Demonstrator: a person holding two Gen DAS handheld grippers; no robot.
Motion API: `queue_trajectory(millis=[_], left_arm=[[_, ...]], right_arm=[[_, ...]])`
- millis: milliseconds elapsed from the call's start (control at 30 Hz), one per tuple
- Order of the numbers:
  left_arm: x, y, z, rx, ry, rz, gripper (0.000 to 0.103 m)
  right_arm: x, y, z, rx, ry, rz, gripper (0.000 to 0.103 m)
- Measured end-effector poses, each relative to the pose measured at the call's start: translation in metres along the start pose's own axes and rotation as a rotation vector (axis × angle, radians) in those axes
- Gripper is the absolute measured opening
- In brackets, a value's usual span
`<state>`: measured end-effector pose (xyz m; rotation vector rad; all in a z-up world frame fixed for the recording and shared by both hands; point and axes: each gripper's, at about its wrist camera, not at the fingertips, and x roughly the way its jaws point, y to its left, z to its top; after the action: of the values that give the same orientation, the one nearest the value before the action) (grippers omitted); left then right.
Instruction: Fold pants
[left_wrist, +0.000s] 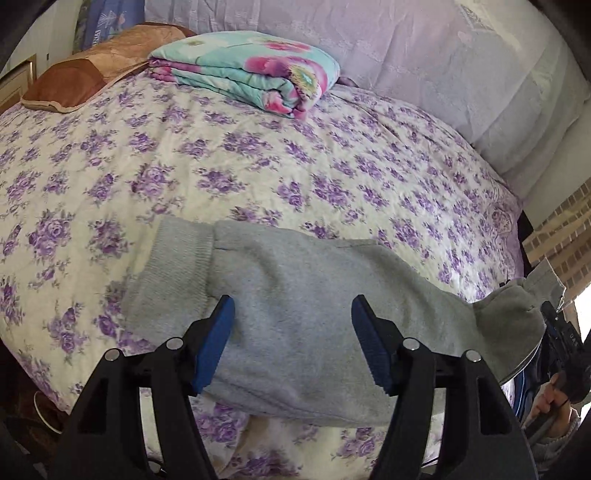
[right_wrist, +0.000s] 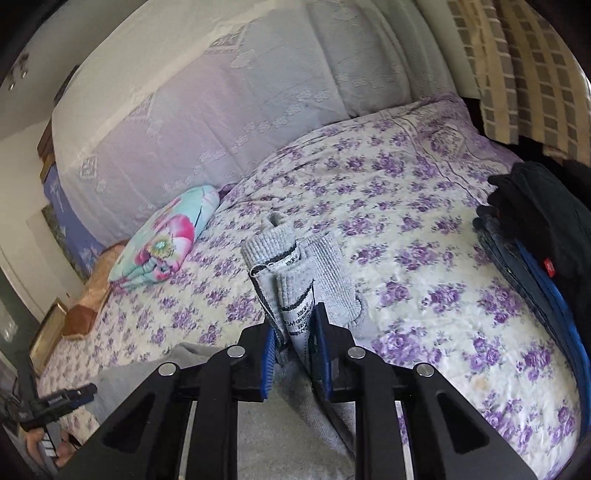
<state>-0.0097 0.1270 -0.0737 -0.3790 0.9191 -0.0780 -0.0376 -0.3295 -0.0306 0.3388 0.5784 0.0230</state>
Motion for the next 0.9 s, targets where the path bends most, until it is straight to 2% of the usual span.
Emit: queue_trajectory(millis=[67, 200, 500, 700, 900], left_arm=[[-0.005, 0.009, 0.000, -0.018, -0.014, 0.005, 0.067], [-0.016, 0.026, -0.003, -0.045, -0.036, 0.007, 0.067], [-0.031, 0.064, -0.012, -0.132, -0.043, 0.025, 0.067], [-0.026, 0.077, -0.020, -0.174, -0.016, 0.025, 0.067], [-0.016, 0.077, -0.024, -0.181, 0.018, 0.014, 0.067]], right_arm=[[0.011, 0.021, -0.004, -0.085, 0.034, -0.009, 0.014], [0.027, 0.058, -0.017, -0.190, 0.081, 0.011, 0.014], [0.046, 0.149, -0.072, -0.609, 0.150, 0.045, 0.014], [0.064, 0.168, -0.117, -0.784, 0.242, 0.064, 0.014], [0.081, 0.168, -0.144, -0.859, 0.335, 0.076, 0.017]])
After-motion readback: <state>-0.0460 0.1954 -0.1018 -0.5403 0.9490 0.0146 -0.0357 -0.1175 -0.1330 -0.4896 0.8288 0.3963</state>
